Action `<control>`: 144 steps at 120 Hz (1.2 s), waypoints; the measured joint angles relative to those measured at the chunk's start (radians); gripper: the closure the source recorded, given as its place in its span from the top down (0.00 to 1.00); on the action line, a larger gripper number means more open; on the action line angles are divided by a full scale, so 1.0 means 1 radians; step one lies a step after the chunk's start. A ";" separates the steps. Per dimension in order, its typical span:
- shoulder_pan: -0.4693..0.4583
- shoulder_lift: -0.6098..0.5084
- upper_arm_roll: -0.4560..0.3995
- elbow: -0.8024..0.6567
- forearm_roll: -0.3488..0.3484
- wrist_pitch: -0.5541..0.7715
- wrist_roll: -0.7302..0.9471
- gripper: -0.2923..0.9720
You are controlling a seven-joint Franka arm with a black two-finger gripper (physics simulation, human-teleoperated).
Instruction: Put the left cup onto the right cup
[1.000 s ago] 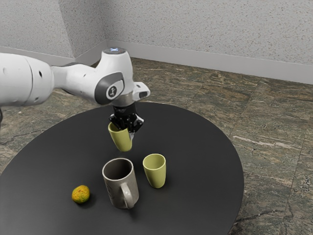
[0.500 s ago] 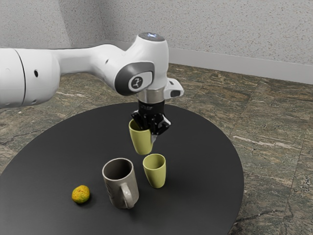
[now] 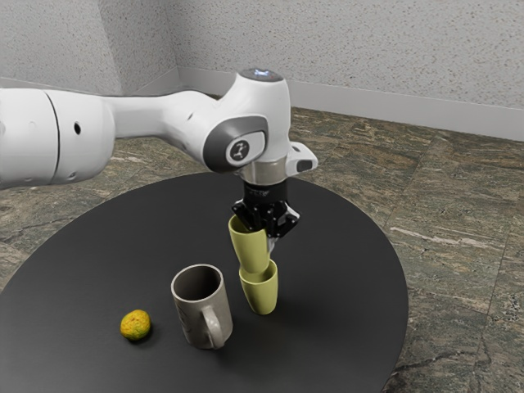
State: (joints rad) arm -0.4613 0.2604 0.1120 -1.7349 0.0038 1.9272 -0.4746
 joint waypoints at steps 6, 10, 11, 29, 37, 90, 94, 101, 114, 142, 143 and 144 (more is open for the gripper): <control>0.004 0.009 0.001 0.003 0.002 0.002 -0.004 0.15; 0.006 0.014 0.001 0.005 0.003 0.003 -0.006 0.15; 0.007 0.015 0.001 0.005 0.003 0.004 -0.006 0.15; 0.014 0.027 0.001 0.007 0.005 0.008 -0.014 0.15; 0.015 0.029 0.001 0.007 0.005 0.017 -0.017 0.15; 0.013 0.058 0.001 0.006 -0.003 0.051 -0.033 0.15; 0.013 0.061 0.001 0.006 -0.003 0.055 -0.034 0.15; 0.013 0.065 0.001 0.006 -0.004 0.061 -0.035 0.15; 0.013 0.073 0.001 0.006 -0.005 0.071 -0.038 0.15; 0.014 0.088 0.001 0.003 -0.006 0.088 -0.043 0.15; 0.014 0.088 0.001 0.003 -0.006 0.088 -0.044 0.15; 0.014 0.088 0.001 0.003 -0.006 0.088 -0.044 0.15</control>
State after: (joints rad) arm -0.4476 0.3488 0.1133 -1.7322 -0.0019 2.0156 -0.5184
